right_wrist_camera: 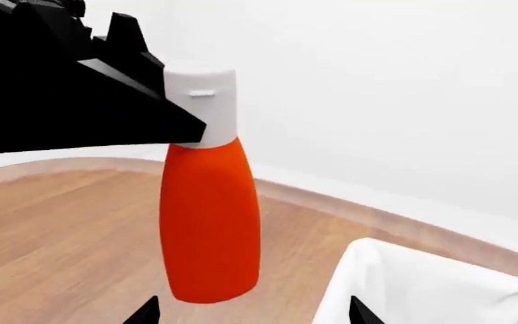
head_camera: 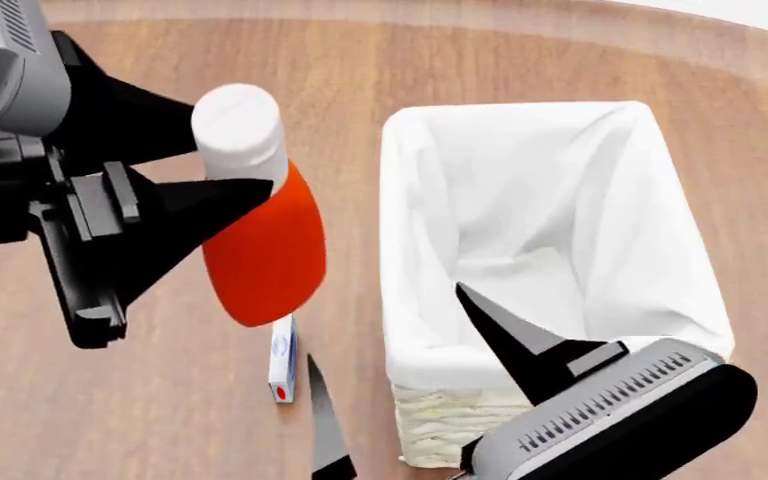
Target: Pick up the ketchup, and put it in the basket.
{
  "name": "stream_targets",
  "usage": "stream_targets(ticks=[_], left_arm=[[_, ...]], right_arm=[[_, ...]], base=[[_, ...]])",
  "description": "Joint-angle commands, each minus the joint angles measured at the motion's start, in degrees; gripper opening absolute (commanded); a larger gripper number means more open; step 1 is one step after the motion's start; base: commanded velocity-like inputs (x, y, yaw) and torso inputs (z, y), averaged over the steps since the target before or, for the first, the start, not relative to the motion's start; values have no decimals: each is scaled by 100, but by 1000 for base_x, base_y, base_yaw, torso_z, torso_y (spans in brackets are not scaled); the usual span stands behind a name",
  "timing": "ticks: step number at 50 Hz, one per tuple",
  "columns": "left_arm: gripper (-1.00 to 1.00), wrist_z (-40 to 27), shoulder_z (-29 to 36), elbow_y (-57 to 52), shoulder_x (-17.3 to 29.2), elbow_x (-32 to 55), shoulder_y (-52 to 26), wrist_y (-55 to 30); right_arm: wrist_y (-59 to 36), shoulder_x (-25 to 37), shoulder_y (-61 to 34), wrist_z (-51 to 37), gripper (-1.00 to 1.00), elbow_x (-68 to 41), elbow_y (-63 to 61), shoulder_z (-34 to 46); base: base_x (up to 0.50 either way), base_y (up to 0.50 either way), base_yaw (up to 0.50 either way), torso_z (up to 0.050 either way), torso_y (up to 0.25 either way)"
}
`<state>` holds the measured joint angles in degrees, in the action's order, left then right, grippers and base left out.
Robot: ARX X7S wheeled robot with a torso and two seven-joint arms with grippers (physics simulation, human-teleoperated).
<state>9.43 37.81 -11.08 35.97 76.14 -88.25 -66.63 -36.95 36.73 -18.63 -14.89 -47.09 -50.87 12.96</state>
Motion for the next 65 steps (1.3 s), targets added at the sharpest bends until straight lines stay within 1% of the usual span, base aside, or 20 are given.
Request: stream_targets(ticks=[1,2,16,25,52,65], left_arm=[[-100,-105,44,259,-110,13,-198,-119],[-100,-140,31,256,-113,49,-193,-131],[-100,-321,0,316,-175,144,-183,-122],[-100,-401,-26,293,-166,217,-155,-111],[-100,-388,28,281,-232,210,-100,11],[-100,-417,24,178,-167,310,-105,-25]], right_arm=[[-560,194,-718,43,100,-262,-1,201],[-566,190,-748,15,100,-128,-6,258],[-540,-32,-837,-30,100,-188,32,402],[-351,-323,-883,60,100,-37,232,590],[-91,-701,-1118,289,100,273,831,913],[33,-887,-1313,427,100,440,1220,1056]], base=[[0,0,0,0,0],[0,0,0,0,0],[0,0,0,1,1],[0,0,0,0,1],[0,0,0,0,0],[0,0,0,0,0]])
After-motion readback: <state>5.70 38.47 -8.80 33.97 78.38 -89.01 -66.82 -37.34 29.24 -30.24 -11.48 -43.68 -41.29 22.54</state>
